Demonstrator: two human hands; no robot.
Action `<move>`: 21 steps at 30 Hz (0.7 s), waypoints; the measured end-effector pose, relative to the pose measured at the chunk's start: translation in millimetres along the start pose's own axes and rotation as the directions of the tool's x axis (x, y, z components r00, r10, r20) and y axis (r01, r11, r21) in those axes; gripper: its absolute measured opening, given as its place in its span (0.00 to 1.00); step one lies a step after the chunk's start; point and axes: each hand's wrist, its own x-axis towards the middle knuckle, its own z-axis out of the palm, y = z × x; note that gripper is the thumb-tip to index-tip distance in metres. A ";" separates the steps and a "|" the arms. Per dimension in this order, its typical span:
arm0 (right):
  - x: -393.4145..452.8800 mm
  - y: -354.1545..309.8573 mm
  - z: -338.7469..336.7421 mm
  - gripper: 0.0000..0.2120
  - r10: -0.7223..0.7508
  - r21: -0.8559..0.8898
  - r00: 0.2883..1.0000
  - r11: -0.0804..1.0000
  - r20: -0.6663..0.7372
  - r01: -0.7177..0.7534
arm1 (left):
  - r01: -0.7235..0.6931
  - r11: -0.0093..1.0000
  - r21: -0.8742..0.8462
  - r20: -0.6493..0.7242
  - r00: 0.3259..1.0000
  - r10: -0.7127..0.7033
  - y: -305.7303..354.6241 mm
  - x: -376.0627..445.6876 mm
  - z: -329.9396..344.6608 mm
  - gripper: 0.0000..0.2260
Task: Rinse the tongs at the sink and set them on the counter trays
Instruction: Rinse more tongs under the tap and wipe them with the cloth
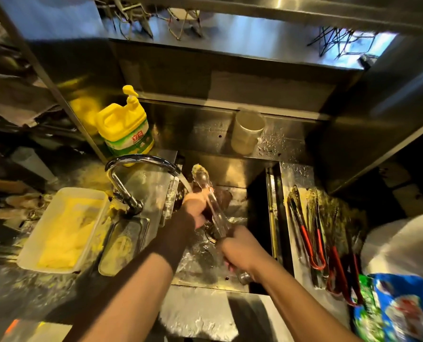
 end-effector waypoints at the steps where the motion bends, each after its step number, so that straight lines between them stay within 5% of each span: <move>1: 0.2 0.8 -0.2 0.05 -0.001 -0.011 1.000 1.000 -0.002 0.001 | 0.018 0.999 -0.040 0.007 1.000 -0.017 -0.2 1.2 2.0 0.14; 6: 2.0 4.3 -3.6 0.09 0.050 -0.071 0.999 0.996 0.008 -0.049 | 0.011 0.999 -0.034 -0.105 0.994 -0.015 -2.8 5.9 5.4 0.20; 18: 8.1 7.5 -3.3 0.17 0.062 -0.017 0.998 0.998 0.020 -0.062 | -0.001 0.993 -0.118 -0.057 0.998 -0.006 -11.5 10.1 1.7 0.15; 21: 9.1 8.3 -3.9 0.12 0.064 0.004 0.998 0.998 0.019 -0.064 | 0.020 0.994 -0.107 -0.012 1.000 -0.022 -10.4 13.4 1.1 0.11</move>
